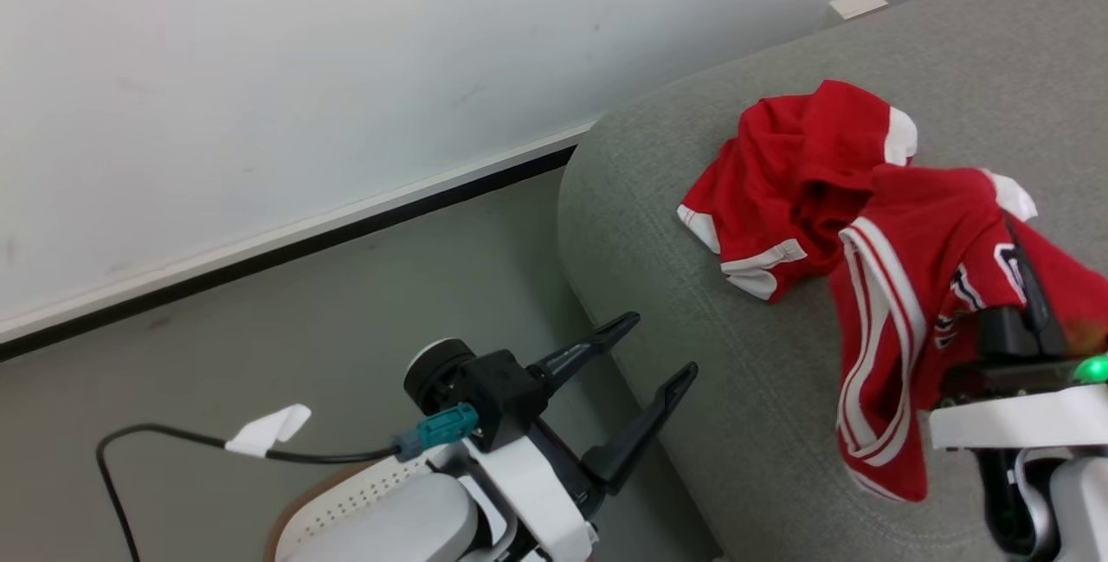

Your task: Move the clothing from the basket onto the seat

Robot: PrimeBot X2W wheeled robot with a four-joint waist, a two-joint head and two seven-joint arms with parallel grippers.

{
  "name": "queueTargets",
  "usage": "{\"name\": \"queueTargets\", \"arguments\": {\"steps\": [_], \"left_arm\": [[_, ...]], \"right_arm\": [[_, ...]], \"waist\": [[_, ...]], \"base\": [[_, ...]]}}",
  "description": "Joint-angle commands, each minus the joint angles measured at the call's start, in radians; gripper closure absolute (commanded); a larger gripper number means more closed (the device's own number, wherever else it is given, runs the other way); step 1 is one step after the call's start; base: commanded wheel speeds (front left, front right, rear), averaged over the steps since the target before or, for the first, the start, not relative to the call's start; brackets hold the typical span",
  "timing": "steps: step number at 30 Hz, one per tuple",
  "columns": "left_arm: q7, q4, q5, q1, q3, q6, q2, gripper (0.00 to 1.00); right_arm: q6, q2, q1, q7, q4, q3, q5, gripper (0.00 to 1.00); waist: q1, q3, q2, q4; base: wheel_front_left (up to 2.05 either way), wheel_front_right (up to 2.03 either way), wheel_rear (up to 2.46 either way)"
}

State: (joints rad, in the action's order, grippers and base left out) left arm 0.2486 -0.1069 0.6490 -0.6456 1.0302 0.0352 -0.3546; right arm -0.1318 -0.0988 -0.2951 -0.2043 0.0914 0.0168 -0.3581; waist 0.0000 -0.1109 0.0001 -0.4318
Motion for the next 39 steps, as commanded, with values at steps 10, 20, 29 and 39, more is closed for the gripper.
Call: {"name": "queueTargets", "arguments": {"steps": [10, 20, 29, 39], "left_arm": [[-0.013, 0.044, -0.014, -0.028, -0.007, -0.01, -0.051, 0.0], [-0.023, 0.094, -0.019, -0.055, -0.028, -0.024, -0.128, 0.0], [-0.017, 0.127, -0.031, -0.08, -0.044, -0.039, -0.181, 0.0], [-0.012, 0.131, -0.033, -0.102, -0.054, -0.043, -0.193, 0.0]], "right_arm": [[0.002, -0.081, -0.16, 0.097, -0.106, -0.19, 0.078, 1.0], [0.002, -0.201, -0.348, 0.234, -0.011, -0.403, 0.188, 1.0], [0.002, -0.274, -0.4, 0.364, 0.279, -0.384, 0.364, 1.0], [0.002, -0.272, -0.438, 0.462, 0.525, -0.416, 0.449, 0.65]], "waist": [[0.0, -0.111, -0.0001, 0.116], [0.0, -0.251, -0.0001, 0.231], [0.0, -0.355, -0.0001, 0.294], [0.0, -0.393, -0.0001, 0.309]], "base": [[0.0, 0.0, 0.0], [0.0, 0.0, 0.0], [0.0, 0.0, 0.0], [0.0, 0.0, 0.0]]}}
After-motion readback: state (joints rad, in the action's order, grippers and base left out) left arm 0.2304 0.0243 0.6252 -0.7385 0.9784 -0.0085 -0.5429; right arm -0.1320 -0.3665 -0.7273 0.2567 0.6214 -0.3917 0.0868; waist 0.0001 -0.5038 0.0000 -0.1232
